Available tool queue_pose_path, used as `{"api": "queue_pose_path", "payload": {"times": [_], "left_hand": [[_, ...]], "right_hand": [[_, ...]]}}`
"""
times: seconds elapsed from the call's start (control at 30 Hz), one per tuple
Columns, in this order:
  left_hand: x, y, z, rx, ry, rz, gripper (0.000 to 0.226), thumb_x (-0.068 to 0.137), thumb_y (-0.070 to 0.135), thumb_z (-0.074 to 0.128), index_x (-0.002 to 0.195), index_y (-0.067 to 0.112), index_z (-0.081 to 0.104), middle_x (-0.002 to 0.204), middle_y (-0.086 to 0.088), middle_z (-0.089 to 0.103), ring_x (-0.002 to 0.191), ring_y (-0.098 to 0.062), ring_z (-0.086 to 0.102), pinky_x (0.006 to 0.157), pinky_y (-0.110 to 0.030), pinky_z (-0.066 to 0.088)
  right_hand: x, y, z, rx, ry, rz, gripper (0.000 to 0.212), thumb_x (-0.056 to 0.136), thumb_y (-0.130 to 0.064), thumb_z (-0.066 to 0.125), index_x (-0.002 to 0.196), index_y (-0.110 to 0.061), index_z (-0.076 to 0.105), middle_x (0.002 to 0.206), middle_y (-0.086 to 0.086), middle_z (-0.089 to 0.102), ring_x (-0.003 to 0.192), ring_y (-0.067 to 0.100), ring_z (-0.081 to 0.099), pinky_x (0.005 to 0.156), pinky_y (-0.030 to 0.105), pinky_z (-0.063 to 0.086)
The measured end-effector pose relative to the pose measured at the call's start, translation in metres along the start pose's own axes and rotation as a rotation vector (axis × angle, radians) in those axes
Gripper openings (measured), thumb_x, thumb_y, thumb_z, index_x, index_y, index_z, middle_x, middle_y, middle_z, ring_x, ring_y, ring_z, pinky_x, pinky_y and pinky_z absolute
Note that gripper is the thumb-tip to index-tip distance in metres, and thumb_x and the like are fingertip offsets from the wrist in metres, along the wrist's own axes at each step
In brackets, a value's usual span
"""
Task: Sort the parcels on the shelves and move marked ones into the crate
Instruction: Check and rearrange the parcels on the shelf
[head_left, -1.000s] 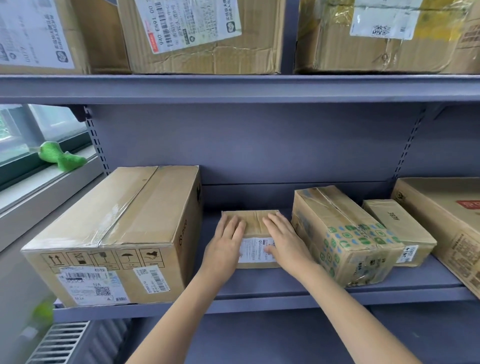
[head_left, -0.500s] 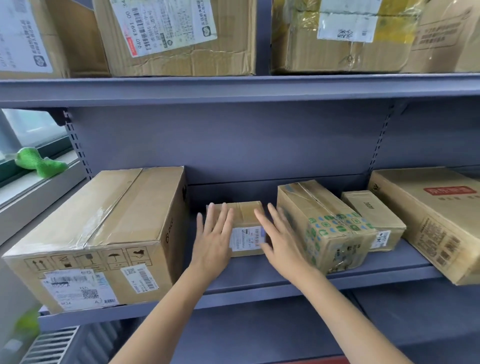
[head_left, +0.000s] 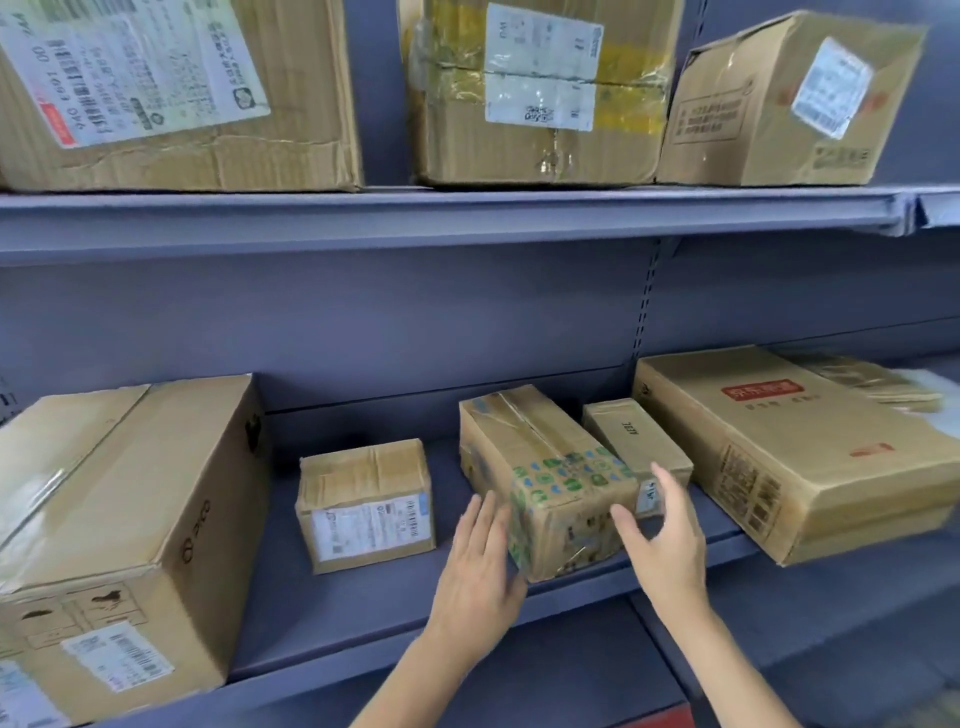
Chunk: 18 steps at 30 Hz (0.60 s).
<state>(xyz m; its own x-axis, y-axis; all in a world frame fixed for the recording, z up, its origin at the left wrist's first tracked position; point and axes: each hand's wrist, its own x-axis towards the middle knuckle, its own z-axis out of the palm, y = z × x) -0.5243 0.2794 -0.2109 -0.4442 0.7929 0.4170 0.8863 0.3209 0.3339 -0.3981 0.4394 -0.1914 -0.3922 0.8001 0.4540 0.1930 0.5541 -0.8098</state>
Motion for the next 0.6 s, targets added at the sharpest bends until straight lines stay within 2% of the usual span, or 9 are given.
{"api": "queue_pose_path", "payload": {"times": [0.1,0.23,0.27,0.33,0.37,0.4,0.47,0.5,0.6], "left_hand": [[0.005,0.011,0.017,-0.001,-0.084,-0.091,0.075,0.093,0.031,0.042,0.146,0.007,-0.004,0.154,-0.005,-0.014,0.142,-0.026,-0.018,0.114,-0.028,-0.014],[0.008,0.017,0.029,-0.007,-0.157,-0.224,0.082,0.090,0.032,0.045,0.145,0.003,-0.007,0.155,-0.010,-0.012,0.143,-0.029,-0.014,0.114,-0.029,-0.009],[0.009,0.017,0.031,-0.015,-0.129,-0.226,0.084,0.087,0.031,0.051,0.145,-0.003,0.000,0.155,-0.017,-0.003,0.143,-0.033,-0.003,0.114,-0.028,-0.008],[0.008,0.022,0.027,0.052,-0.148,-0.168,0.090,0.064,0.035,0.076,0.131,-0.013,0.040,0.138,-0.027,0.042,0.128,-0.039,0.042,0.113,-0.026,0.008],[0.008,0.028,0.021,0.113,-0.208,-0.168,0.089,0.049,0.040,0.083,0.119,-0.010,0.056,0.126,-0.021,0.057,0.116,-0.035,0.056,0.110,-0.028,0.016],[0.006,0.029,0.019,0.124,-0.226,-0.188,0.092,0.047,0.042,0.084,0.118,-0.009,0.057,0.125,-0.019,0.058,0.117,-0.030,0.056,0.109,-0.028,0.013],[0.002,0.017,0.021,-0.003,-0.138,-0.213,0.096,0.073,0.035,0.070,0.142,-0.007,0.018,0.152,-0.019,0.017,0.143,-0.024,0.013,0.111,-0.026,-0.010],[0.002,0.012,0.021,-0.117,-0.113,-0.227,0.094,0.082,0.033,0.060,0.146,0.006,-0.003,0.155,-0.010,-0.007,0.142,-0.020,-0.013,0.111,-0.026,-0.014],[0.003,0.005,0.002,-0.270,-0.046,-0.183,0.094,0.084,0.034,0.059,0.139,0.032,-0.017,0.149,0.006,-0.029,0.131,-0.009,-0.036,0.110,-0.026,-0.011]], "right_hand": [[0.002,0.017,0.000,0.119,-0.089,0.165,0.070,0.079,-0.022,0.071,0.139,-0.024,0.035,0.143,0.002,0.041,0.131,0.020,0.039,0.107,0.038,0.035],[0.009,0.030,0.009,0.224,-0.257,0.298,0.076,0.078,-0.020,0.072,0.142,-0.019,0.030,0.141,0.005,0.045,0.126,0.019,0.046,0.105,0.037,0.038],[0.011,0.032,0.012,0.261,-0.300,0.314,0.072,0.079,-0.018,0.072,0.139,-0.019,0.033,0.138,0.005,0.049,0.121,0.017,0.050,0.102,0.035,0.041],[0.010,0.034,0.015,0.257,-0.354,0.297,0.060,0.077,-0.018,0.073,0.128,-0.026,0.043,0.127,0.001,0.058,0.110,0.011,0.056,0.093,0.026,0.046],[0.008,0.035,0.015,0.246,-0.364,0.277,0.057,0.076,-0.018,0.074,0.124,-0.029,0.045,0.123,-0.001,0.060,0.109,0.010,0.057,0.090,0.024,0.046],[0.005,0.034,0.015,0.247,-0.366,0.262,0.058,0.075,-0.018,0.075,0.122,-0.031,0.045,0.121,-0.002,0.061,0.110,0.012,0.057,0.091,0.026,0.047],[0.001,0.026,0.011,0.270,-0.362,0.218,0.068,0.072,-0.016,0.077,0.129,-0.031,0.042,0.128,-0.001,0.057,0.116,0.014,0.054,0.098,0.035,0.047],[-0.001,0.020,0.009,0.288,-0.360,0.181,0.074,0.071,-0.015,0.078,0.132,-0.032,0.039,0.132,-0.001,0.053,0.120,0.015,0.051,0.101,0.039,0.045],[-0.001,-0.007,-0.002,0.319,-0.378,0.060,0.088,0.066,-0.017,0.081,0.131,-0.049,0.030,0.136,-0.016,0.046,0.126,0.004,0.044,0.102,0.032,0.043]]}}
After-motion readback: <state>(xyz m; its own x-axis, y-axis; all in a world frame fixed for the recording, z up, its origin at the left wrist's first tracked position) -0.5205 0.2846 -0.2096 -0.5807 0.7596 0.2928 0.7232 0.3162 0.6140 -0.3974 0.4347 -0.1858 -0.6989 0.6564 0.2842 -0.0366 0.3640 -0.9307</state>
